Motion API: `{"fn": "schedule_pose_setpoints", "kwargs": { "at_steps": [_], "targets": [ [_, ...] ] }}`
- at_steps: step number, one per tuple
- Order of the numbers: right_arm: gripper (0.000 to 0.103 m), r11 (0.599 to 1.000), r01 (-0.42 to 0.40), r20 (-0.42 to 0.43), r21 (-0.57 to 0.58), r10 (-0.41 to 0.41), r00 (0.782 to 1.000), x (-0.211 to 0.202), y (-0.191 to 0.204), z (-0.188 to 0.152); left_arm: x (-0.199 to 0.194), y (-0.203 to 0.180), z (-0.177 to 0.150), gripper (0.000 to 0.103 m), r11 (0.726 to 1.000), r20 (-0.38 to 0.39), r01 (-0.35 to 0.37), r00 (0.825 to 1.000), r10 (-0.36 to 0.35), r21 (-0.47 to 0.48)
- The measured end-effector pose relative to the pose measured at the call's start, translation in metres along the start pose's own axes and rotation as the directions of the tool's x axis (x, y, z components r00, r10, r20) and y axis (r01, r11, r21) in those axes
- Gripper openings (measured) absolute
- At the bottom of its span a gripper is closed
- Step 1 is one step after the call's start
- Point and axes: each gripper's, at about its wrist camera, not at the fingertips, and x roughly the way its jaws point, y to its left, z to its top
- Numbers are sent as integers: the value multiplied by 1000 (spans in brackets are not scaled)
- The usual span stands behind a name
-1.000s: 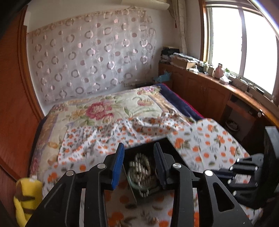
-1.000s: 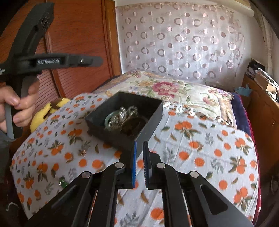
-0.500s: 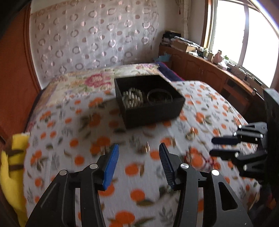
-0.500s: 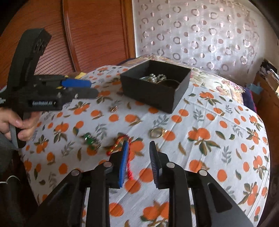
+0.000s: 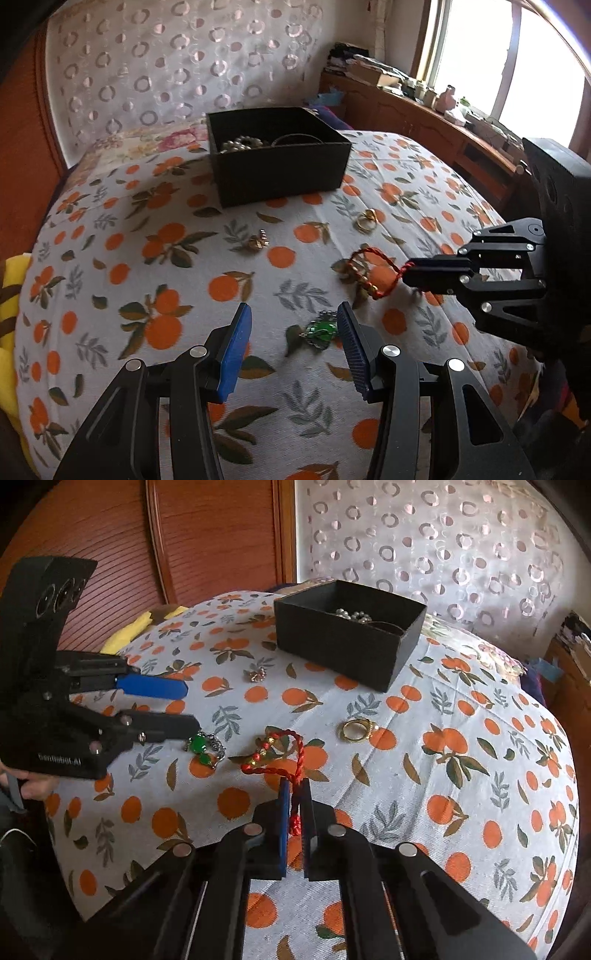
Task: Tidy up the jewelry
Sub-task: 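Grasp the red string bracelet with the right tool while the left tool grasps the green pendant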
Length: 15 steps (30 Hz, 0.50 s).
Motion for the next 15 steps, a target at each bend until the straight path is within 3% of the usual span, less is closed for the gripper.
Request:
{"fn": "schedule_pose_setpoints", "kwargs": {
  "at_steps": [15],
  "targets": [
    [6, 999, 14, -2, 32, -14, 1000, 3, -12, -4, 8, -19, -6, 44, 999, -39, -12, 999, 14, 30]
  ]
}}
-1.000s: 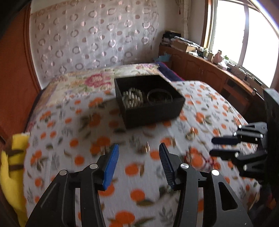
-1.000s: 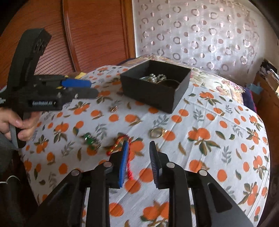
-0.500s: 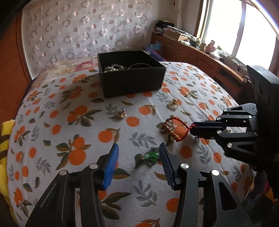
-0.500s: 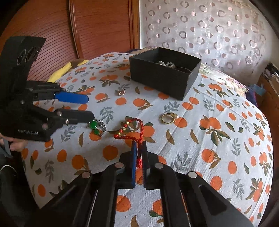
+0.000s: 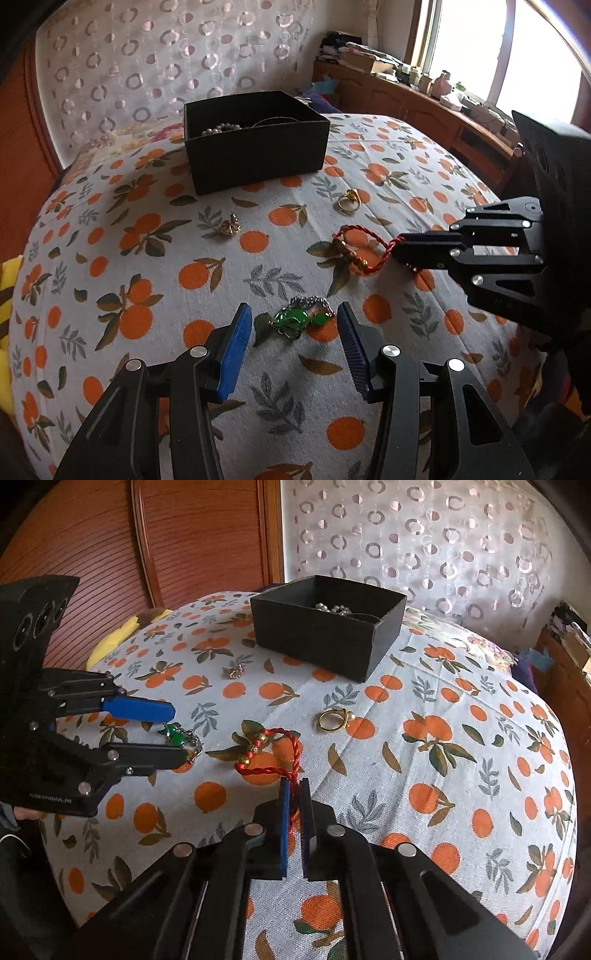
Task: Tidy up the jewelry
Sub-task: 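Grasp the red string bracelet with the right tool while the left tool grasps the green pendant, then carry the red bracelet and green pendant into the black box and open both tools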
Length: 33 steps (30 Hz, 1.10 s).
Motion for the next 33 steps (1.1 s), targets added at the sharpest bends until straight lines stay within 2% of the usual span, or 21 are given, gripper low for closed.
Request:
{"fn": "schedule_pose_setpoints", "kwargs": {
  "at_steps": [4, 6, 18, 33],
  "targets": [
    [6, 1000, 3, -1, -3, -3, 1000, 0, 1, 0, -1, 1, -2, 14, 1000, 8, -15, 1000, 15, 4],
    [6, 1000, 8, -1, -7, -8, 1000, 0, 1, 0, -4, 3, -2, 14, 1000, 11, 16, 1000, -16, -4],
    [6, 1000, 18, 22, -21, -18, 1000, -4, 0, 9, -26, 25, 14, 14, 996, 99, 36, 995, -29, -77],
    [4, 999, 31, 163, -22, -27, 986, -24, -21, 70, -46, 41, 79, 14, 996, 236, -25, 971, 43, -80]
  ]
}}
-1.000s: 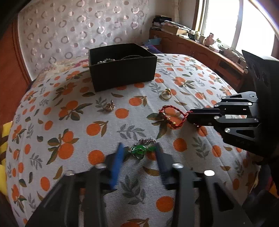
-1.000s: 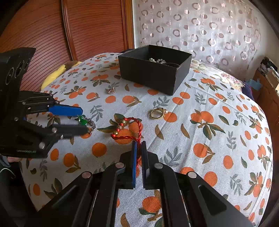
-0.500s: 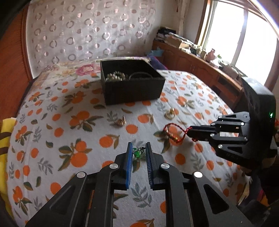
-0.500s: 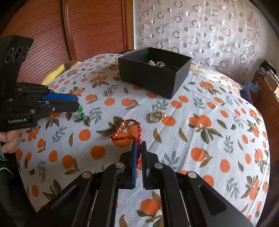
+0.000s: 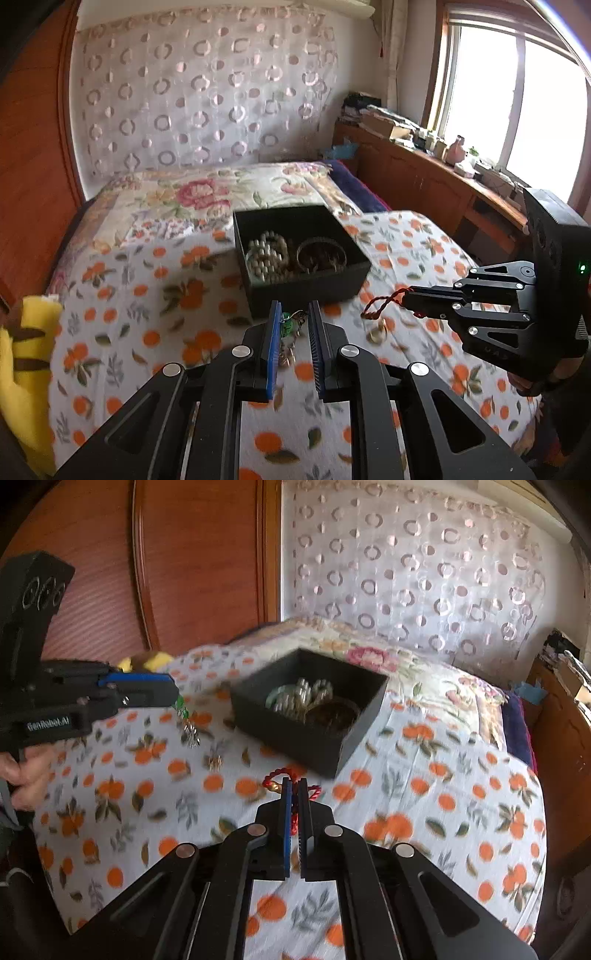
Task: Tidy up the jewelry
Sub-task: 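Carry the red bracelet and green pendant into the black box and open both tools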
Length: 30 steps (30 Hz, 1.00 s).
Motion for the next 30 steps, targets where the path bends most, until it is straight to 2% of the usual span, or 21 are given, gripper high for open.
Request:
{"fn": "schedule_pose_setpoints", "kwargs": {
  "at_steps": [9, 13, 21, 27, 30],
  "targets": [
    [4, 1000, -2, 108, 14, 1, 994, -1, -20, 43, 3, 2, 31, 14, 1000, 54, -6, 999, 6, 6],
    [4, 999, -19, 123, 36, 15, 992, 8, -28, 55, 1, 3, 39, 14, 1000, 71, -2, 997, 2, 1],
    [4, 997, -33, 59, 68, 29, 998, 46, -38, 50, 6, 7, 58, 14, 1000, 96, -14, 995, 14, 3],
    [5, 997, -32, 41, 68, 29, 999, 51, -37, 46, 21, 7, 75, 14, 1000, 101, -17, 995, 15, 21],
    [15, 997, -31, 40, 70, 28, 999, 51, -39, 46, 31, 6, 81, 14, 1000, 99, -16, 995, 13, 25]
  ]
}}
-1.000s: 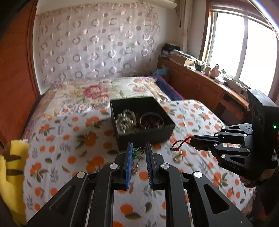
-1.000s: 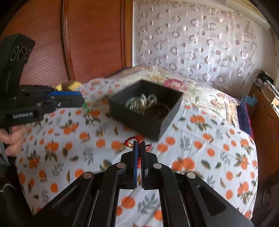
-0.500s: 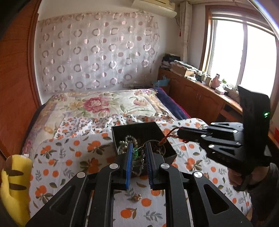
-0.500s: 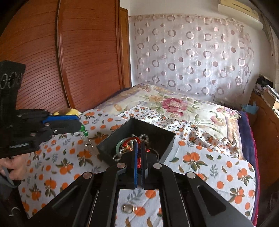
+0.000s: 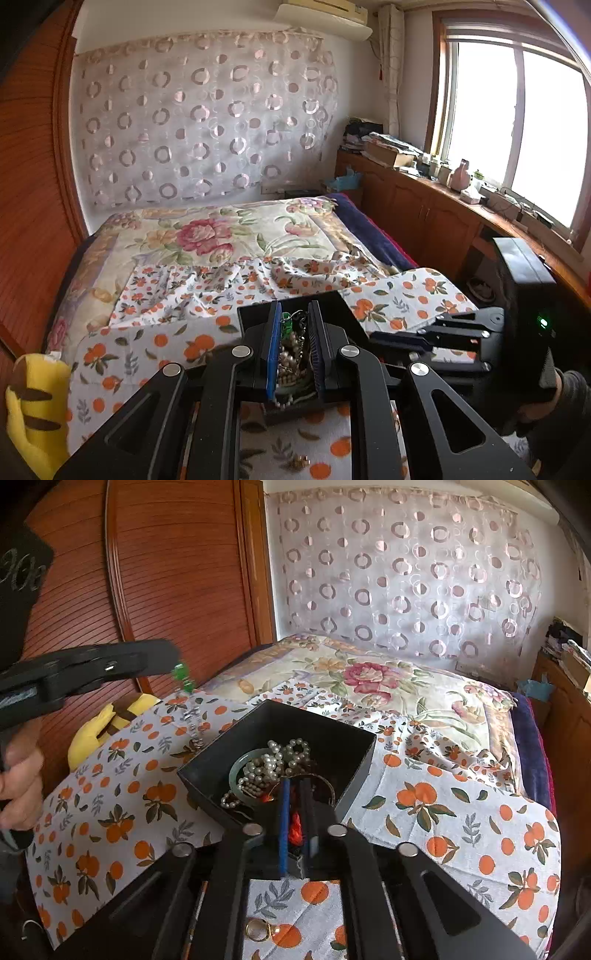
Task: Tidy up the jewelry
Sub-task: 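Carry the red bracelet and green pendant into the black box and open both tools, then move the left tool back down to the small gold flower brooch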
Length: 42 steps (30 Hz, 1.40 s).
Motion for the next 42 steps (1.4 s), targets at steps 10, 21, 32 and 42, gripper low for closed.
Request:
{"fn": "schedule_pose_setpoints", "kwargs": {
  "at_steps": [10, 21, 32, 42],
  "targets": [
    [21, 999, 18, 10, 33, -19, 1000, -16, -11, -11, 42, -2, 9, 14, 1000, -47, 16, 999, -16, 11],
    [21, 998, 37, -44, 60, -35, 998, -32, -13, -48, 63, 0, 4, 41, 1000, -96, 6, 995, -6, 5],
    [21, 1000, -7, -138, 29, 11, 990, -17, 15, -78, 21, -1, -33, 51, 1000, -99, 5, 995, -5, 3],
    [21, 1000, -9, -187, 25, 13, 982, -1, 17, -77, 3, 6, -73, 52, 1000, -169, -3, 986, 8, 30]
  ]
}}
